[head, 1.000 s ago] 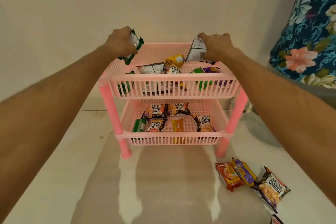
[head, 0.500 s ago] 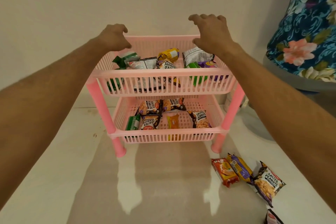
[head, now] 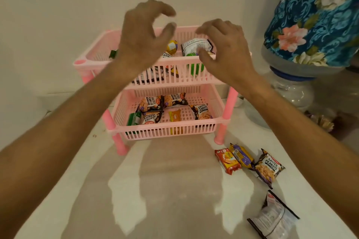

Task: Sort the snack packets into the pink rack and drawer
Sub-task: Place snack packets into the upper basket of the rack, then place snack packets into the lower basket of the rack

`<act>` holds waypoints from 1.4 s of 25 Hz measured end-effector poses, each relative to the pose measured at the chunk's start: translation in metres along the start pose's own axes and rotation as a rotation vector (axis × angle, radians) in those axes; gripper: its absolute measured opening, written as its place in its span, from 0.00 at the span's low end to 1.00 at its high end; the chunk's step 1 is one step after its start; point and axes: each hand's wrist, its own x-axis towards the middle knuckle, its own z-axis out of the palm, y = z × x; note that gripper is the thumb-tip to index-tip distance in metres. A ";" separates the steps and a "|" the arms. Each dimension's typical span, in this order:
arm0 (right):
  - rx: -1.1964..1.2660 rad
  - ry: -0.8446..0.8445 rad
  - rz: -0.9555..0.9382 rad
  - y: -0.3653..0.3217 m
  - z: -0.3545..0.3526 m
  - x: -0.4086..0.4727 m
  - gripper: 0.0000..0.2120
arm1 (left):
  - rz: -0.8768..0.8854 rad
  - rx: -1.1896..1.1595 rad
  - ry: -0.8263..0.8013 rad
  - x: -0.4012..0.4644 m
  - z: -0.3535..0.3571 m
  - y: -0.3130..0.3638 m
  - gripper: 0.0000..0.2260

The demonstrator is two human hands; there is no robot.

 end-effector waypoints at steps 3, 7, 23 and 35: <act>0.022 0.025 -0.022 -0.002 -0.010 -0.047 0.11 | 0.212 -0.067 -0.029 -0.049 0.025 0.036 0.06; 0.047 -0.038 0.019 0.013 -0.015 -0.117 0.06 | 0.249 -0.135 -0.247 -0.112 0.067 0.053 0.05; -0.324 -0.970 0.530 0.029 0.063 -0.303 0.26 | -0.227 0.132 -1.178 -0.280 0.186 0.011 0.24; 0.017 -1.250 0.627 -0.003 0.045 -0.283 0.24 | -0.082 -0.003 -1.206 -0.226 0.246 0.043 0.27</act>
